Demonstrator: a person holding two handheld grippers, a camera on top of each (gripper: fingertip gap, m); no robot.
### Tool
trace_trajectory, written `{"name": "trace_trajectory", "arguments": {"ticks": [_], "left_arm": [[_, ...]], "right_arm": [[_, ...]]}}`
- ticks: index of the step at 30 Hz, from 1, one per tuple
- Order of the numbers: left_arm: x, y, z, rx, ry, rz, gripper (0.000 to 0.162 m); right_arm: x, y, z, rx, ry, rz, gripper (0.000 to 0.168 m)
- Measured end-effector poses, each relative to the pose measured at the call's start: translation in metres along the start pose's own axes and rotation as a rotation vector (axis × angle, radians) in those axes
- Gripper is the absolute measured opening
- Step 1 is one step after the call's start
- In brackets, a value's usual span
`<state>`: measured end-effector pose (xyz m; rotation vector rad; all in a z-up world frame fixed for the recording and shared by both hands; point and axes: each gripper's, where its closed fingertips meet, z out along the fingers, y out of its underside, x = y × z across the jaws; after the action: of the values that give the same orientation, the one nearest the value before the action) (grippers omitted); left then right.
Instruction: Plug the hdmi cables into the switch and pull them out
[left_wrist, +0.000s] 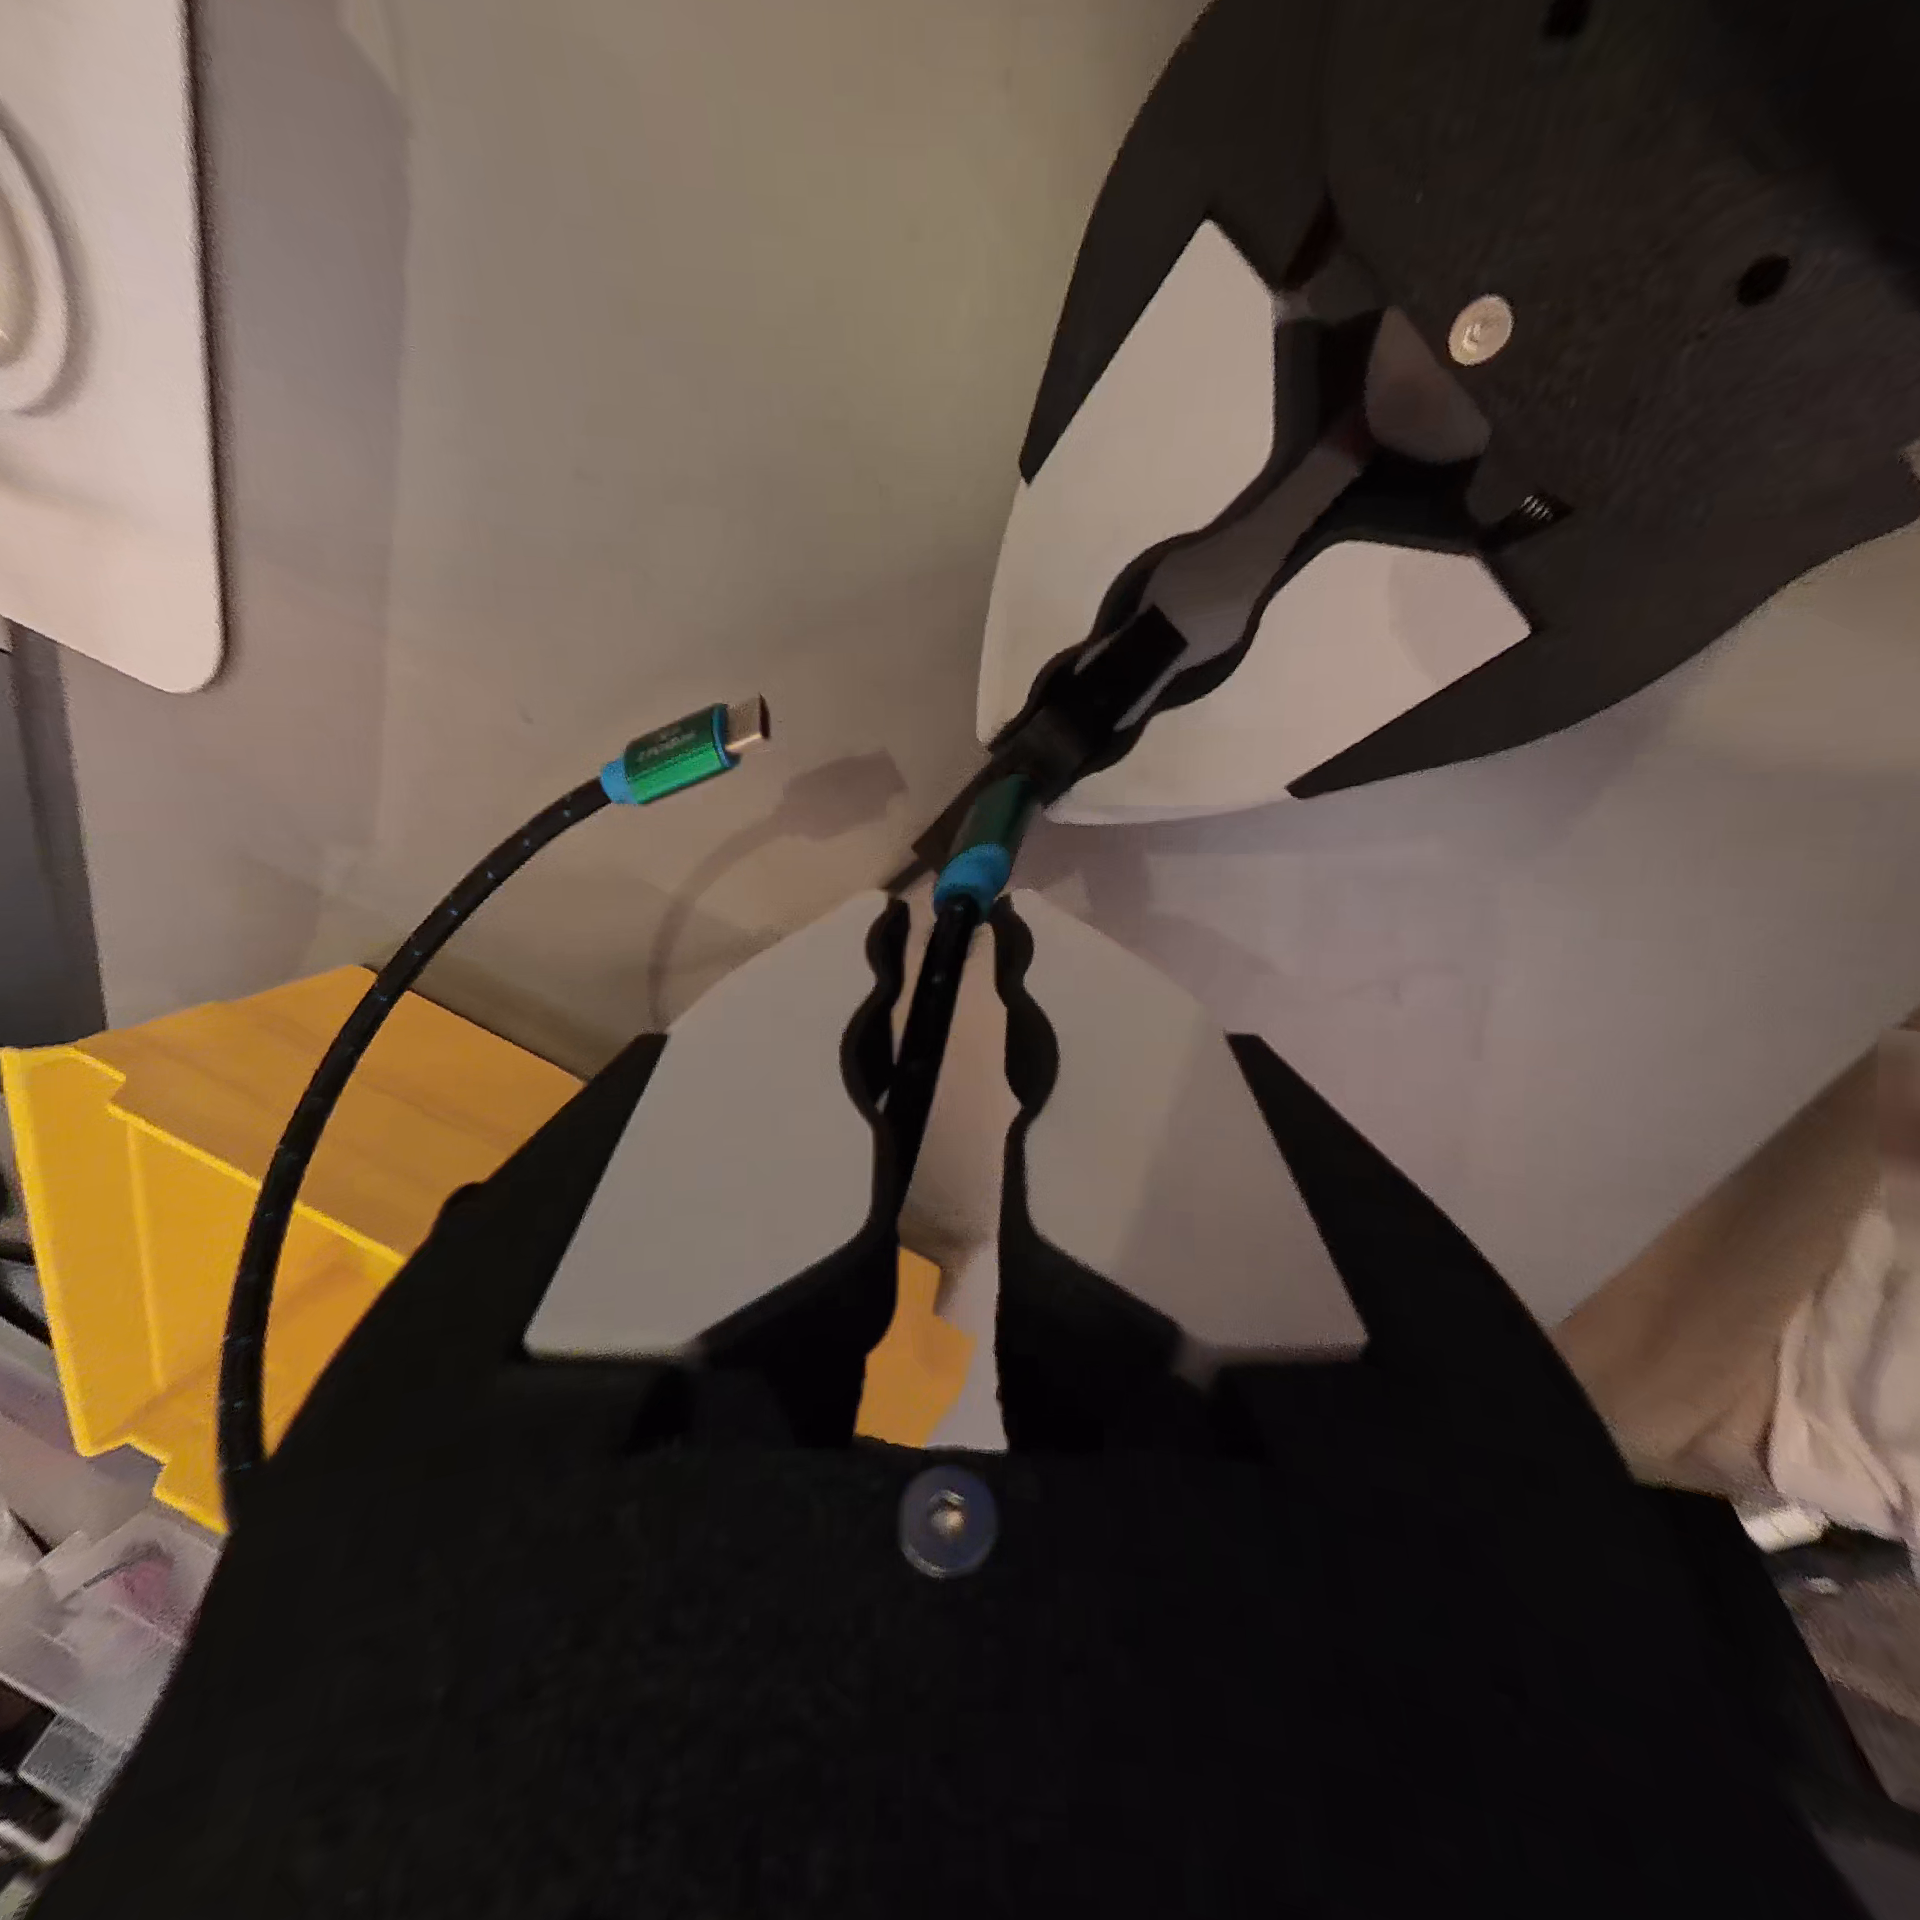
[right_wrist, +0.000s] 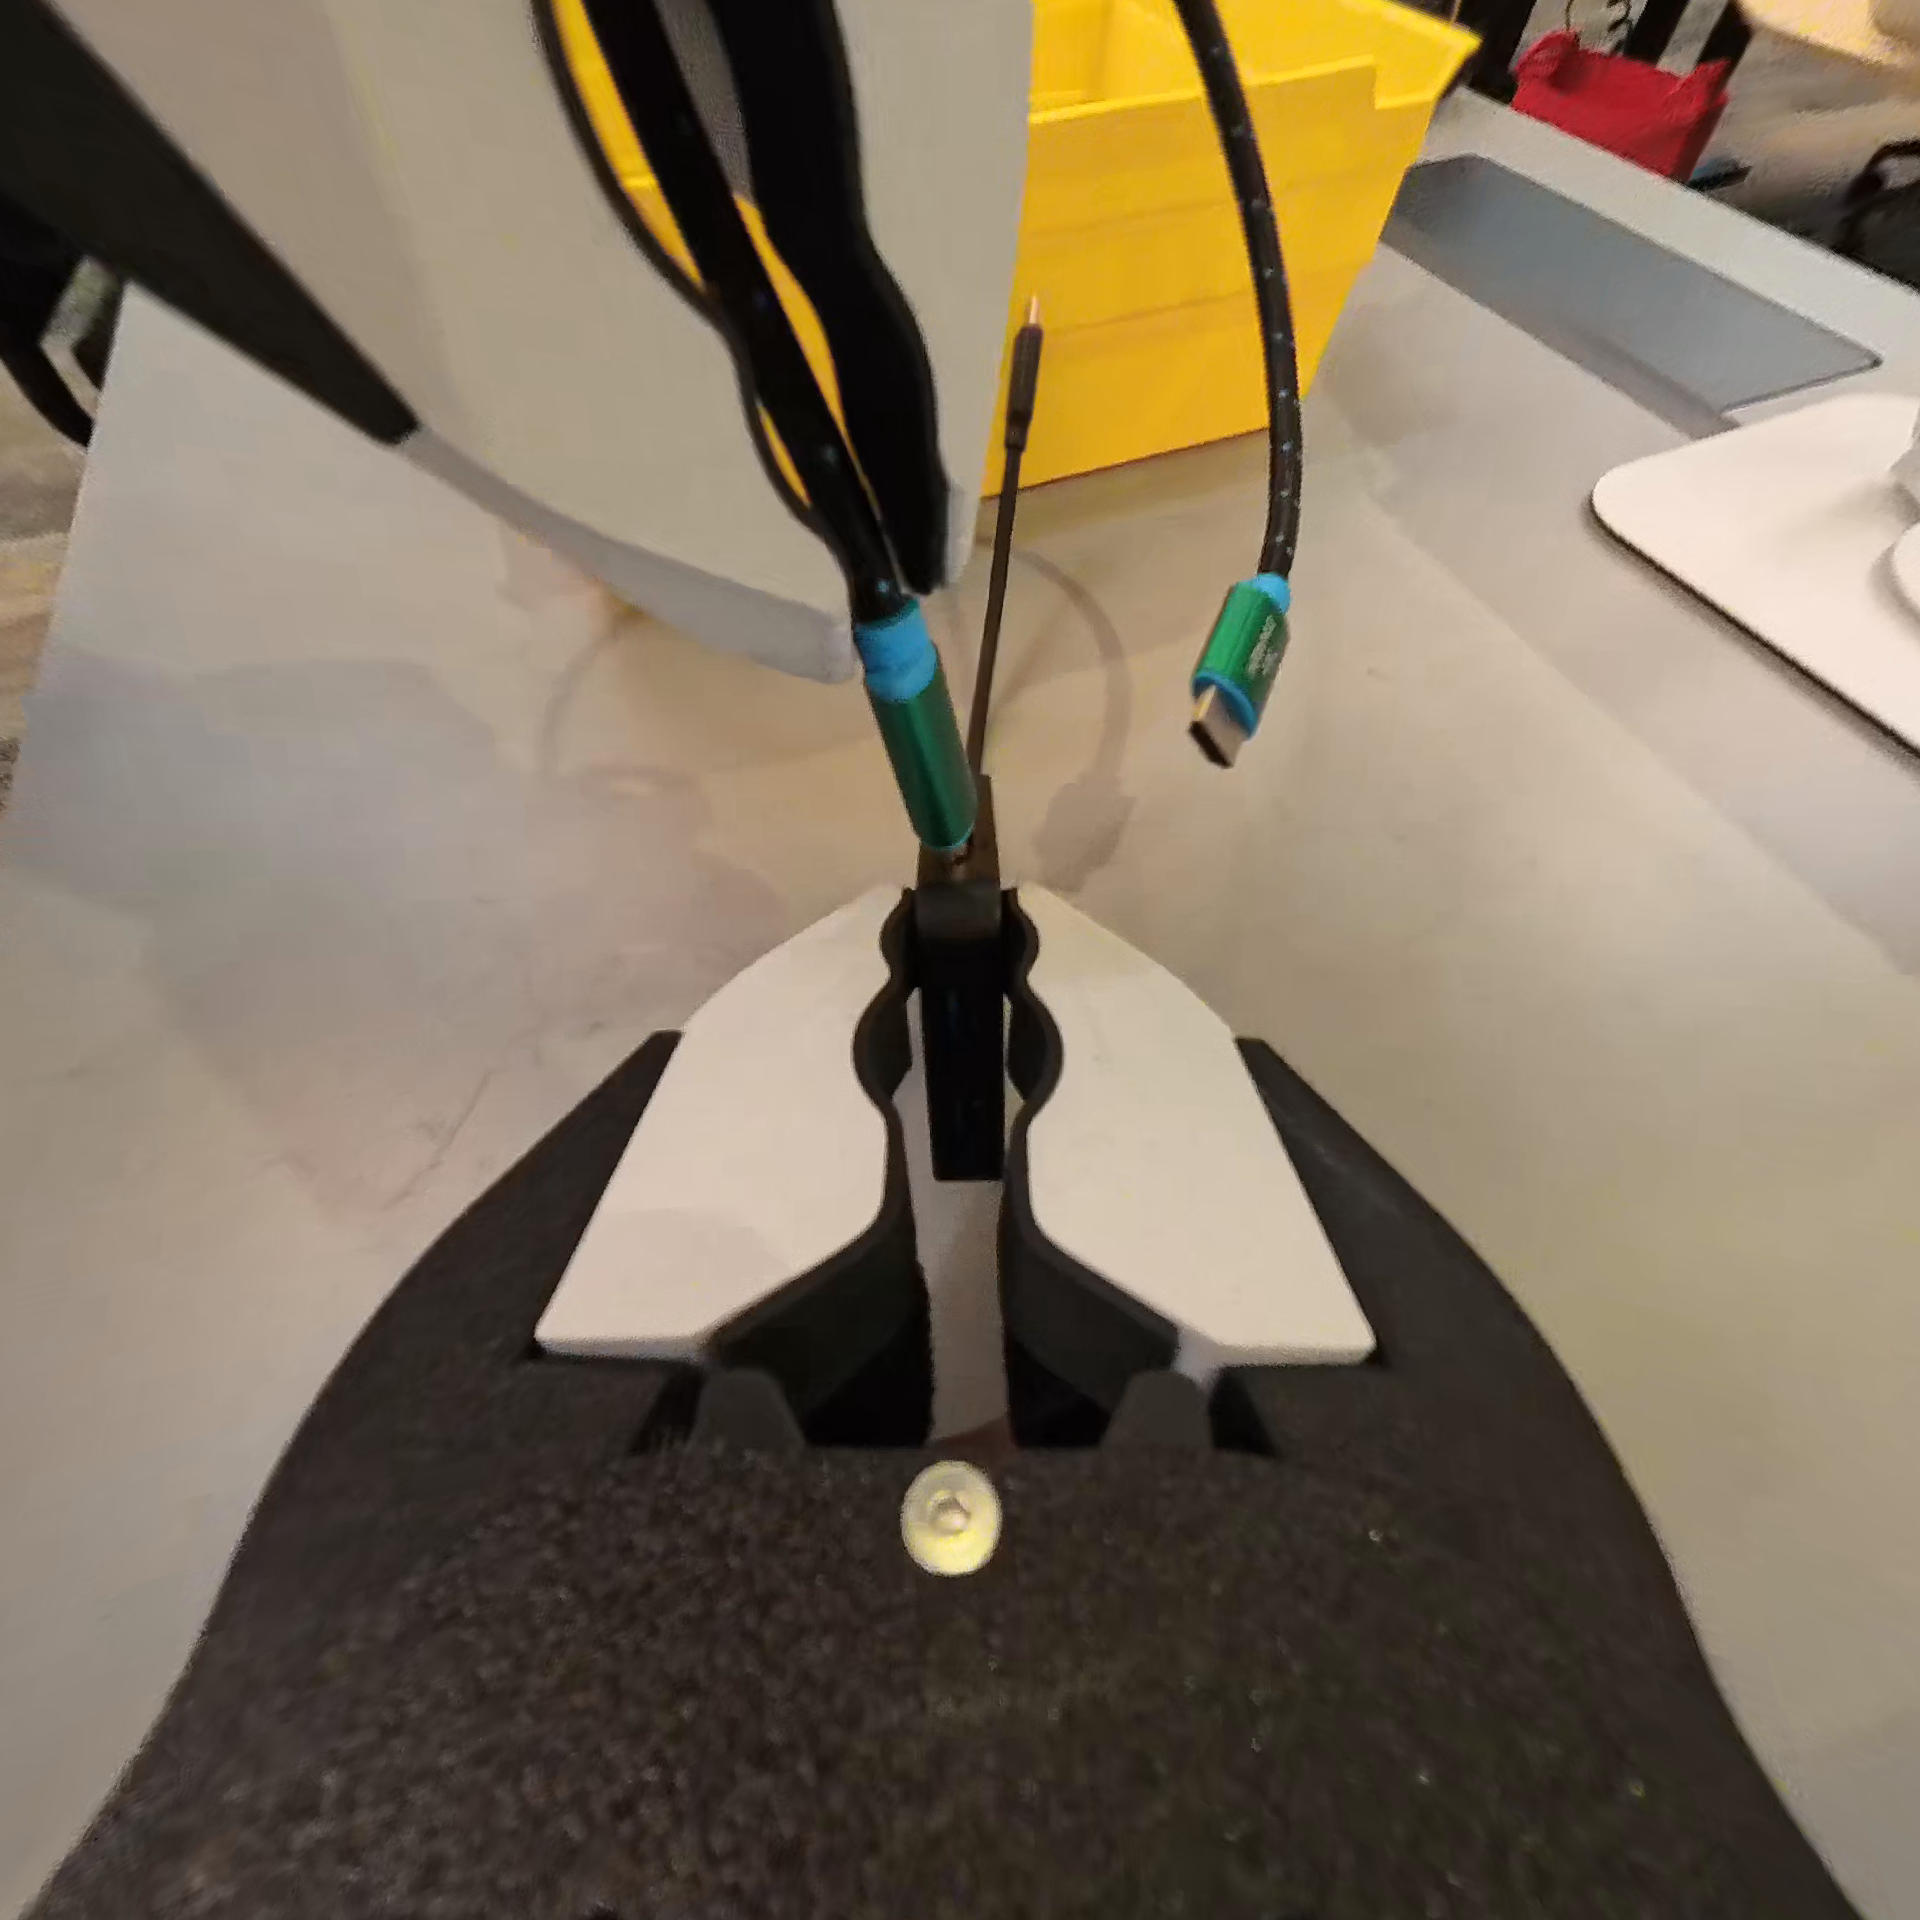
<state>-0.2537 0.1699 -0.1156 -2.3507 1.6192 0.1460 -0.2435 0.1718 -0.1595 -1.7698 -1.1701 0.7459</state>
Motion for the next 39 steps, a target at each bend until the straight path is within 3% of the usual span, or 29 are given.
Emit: {"name": "trace_trajectory", "arguments": {"ticks": [3,6,9,12,13,14,20,25,29,30,32,35,37,39], "left_arm": [[-0.008,-0.012,0.006,0.098,-0.08,0.001,0.032],[-0.016,-0.022,0.004,0.232,-0.242,0.126,0.037],[-0.007,-0.032,-0.006,0.381,-0.307,0.152,0.022],[-0.013,-0.025,-0.007,0.277,-0.348,0.193,0.018],[-0.015,-0.023,-0.006,0.246,-0.338,0.208,0.009],[-0.014,-0.021,-0.006,0.233,-0.306,0.219,0.0],[-0.011,0.01,-0.014,0.344,-0.1,-0.052,0.001],[0.001,0.031,0.011,0.568,0.119,-0.399,0.033],[0.009,0.022,-0.01,0.87,0.182,-0.407,0.043],[0.016,0.02,-0.019,0.934,0.215,-0.377,0.042],[0.033,0.019,-0.045,1.075,0.287,-0.33,0.025],[0.052,0.02,-0.066,1.192,0.353,-0.34,0.027],[0.059,0.019,-0.063,1.182,0.405,-0.348,0.03],[0.057,0.019,-0.062,1.182,0.436,-0.376,0.035]], "right_arm": [[0.004,0.001,-0.001,0.006,-0.003,0.05,0.014],[0.017,0.005,-0.002,-0.011,0.046,0.078,0.013],[0.025,0.013,0.0,-0.044,0.029,0.138,0.013],[0.025,0.012,0.0,-0.038,0.023,0.135,0.013],[0.024,0.011,0.0,-0.038,0.027,0.125,0.013],[0.024,0.012,0.0,-0.039,0.03,0.119,0.013],[0.023,0.012,-0.001,-0.052,0.034,0.054,0.013],[0.022,-0.006,-0.008,0.055,0.085,-0.09,0.013],[-0.007,-0.033,-0.026,0.167,-0.003,-0.213,0.013],[-0.013,-0.039,-0.031,0.192,-0.034,-0.2,0.013],[-0.013,-0.059,-0.047,0.284,-0.016,-0.133,0.013],[0.01,-0.091,-0.079,0.412,0.092,-0.046,0.013],[0.009,-0.118,-0.109,0.549,0.009,0.087,0.013],[-0.005,-0.137,-0.13,0.579,-0.226,0.29,0.013]]}}
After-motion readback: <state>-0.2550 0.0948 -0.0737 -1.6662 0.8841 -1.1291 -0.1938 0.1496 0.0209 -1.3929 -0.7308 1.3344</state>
